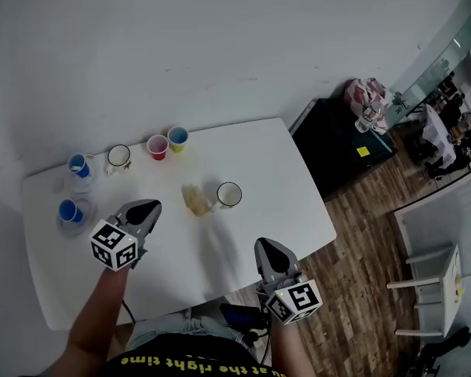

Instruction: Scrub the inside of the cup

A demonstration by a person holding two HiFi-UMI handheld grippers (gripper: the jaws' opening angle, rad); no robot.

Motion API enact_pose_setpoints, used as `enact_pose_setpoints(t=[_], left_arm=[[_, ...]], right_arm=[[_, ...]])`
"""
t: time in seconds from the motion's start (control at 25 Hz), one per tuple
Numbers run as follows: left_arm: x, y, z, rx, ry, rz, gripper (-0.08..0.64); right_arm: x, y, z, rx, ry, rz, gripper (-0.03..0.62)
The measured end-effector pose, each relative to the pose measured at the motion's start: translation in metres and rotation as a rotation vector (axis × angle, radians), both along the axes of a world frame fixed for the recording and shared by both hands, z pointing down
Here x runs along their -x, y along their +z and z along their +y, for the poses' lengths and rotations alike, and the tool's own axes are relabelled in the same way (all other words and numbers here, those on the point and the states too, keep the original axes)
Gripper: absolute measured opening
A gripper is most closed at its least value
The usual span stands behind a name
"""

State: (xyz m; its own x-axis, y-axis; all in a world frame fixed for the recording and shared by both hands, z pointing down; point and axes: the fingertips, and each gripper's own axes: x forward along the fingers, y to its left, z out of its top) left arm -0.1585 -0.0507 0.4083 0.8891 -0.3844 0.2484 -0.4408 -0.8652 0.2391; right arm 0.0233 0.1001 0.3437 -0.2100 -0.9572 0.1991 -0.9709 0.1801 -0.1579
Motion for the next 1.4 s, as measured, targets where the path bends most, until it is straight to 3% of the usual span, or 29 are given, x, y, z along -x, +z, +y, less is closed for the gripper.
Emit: enact_pose_setpoints(t=[0.2, 0.4, 0.96, 1.4], left_arm=[[-0.016, 0.014, -0.010, 0.058, -0.004, -0.004, 0.005], [-0.033, 0.027, -0.013, 0.057, -0.007, -0.066, 0.017], [-0.072, 0.056, -0.042, 0.062, -0.047, -0.197, 0.041], [-0.095, 0.094, -0.062, 0.160, -0.084, -0.264, 0.092]], right_arm=[[-0.020, -0.002, -0.026, -0.007, -0.040, 0.049, 0.008], [-0.031, -0.005, -0.051, -0.027, -0.111, 0.019, 0.009], [-0.054, 0.030, -0.098, 0.044, -0.262, 0.046, 0.018], [-0.064, 0.051, -0.125, 0.067, -0.316, 0.045, 0.018]])
